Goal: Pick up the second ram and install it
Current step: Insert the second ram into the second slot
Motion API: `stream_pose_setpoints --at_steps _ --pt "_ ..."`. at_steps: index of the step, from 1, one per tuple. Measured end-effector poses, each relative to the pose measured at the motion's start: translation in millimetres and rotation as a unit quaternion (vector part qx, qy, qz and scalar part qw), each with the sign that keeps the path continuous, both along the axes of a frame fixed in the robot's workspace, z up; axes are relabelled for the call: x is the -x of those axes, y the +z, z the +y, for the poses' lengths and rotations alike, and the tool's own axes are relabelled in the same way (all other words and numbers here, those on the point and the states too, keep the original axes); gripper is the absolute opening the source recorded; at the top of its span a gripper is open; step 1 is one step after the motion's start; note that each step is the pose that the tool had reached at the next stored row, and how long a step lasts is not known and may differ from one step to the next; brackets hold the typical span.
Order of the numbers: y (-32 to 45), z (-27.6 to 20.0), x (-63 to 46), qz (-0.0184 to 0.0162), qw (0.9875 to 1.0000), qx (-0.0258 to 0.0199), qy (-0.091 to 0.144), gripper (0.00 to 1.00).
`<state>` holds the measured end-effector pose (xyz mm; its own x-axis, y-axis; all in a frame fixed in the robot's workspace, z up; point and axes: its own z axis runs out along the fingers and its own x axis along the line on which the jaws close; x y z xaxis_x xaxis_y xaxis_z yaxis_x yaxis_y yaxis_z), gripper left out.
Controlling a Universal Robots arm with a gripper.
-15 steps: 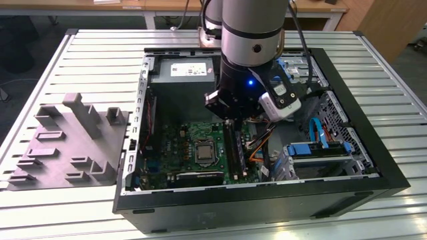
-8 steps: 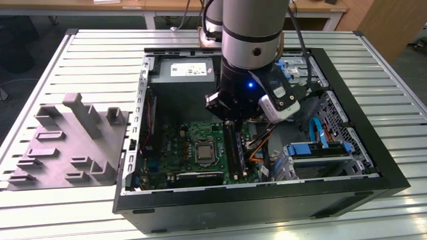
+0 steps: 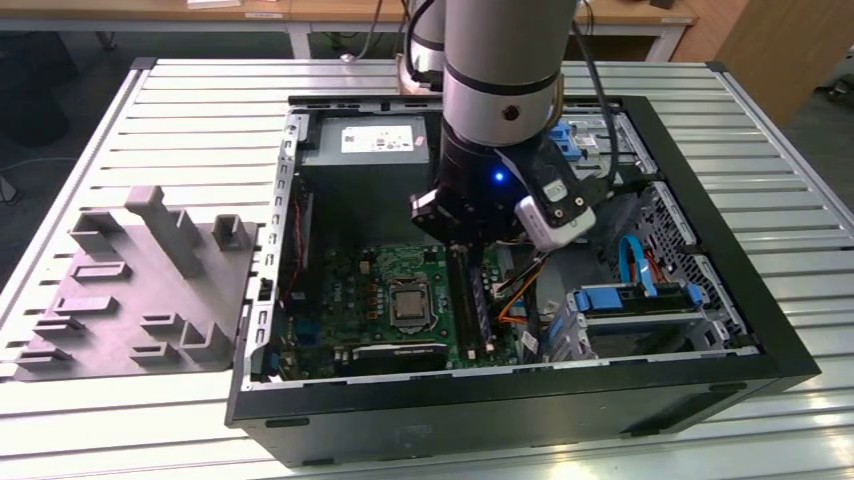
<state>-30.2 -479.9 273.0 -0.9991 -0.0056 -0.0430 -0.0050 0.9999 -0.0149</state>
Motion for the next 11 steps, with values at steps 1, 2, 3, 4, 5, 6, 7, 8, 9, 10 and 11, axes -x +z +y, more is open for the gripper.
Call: stream_pose_setpoints --at_steps 1,2,3,4,5,6,7,8,9,10,11 --pt "-1.0 0.2 -0.1 0.0 1.0 0.0 0.0 0.12" --pt "-2.0 0.4 -0.3 0.0 1.0 0.0 0.0 0.12" --pt "-2.9 0.6 -0.7 0.0 1.0 0.0 0.0 0.12" --pt "-3.8 0.9 -0.9 0.0 1.0 0.0001 0.0 0.12" --pt "-4.7 1.4 -1.2 0.0 1.0 0.0001 0.0 0.12" --pt "-5.6 1.9 -1.6 0.0001 1.0 0.0001 0.0 0.12" --pt "-6.7 2.8 -1.9 0.0 1.0 0.0 0.0 0.12" --pt "-7.9 3.6 -2.1 0.0 1.0 -0.0001 0.0 0.12" --pt "-9.1 4.1 -2.1 0.0 1.0 -0.0001 0.0 0.12" --pt "-10.6 4.3 -2.1 0.0 1.0 0.0 0.0 0.12" --pt "-12.2 4.4 -2.1 0.0 1.0 0.0 0.0 0.12"
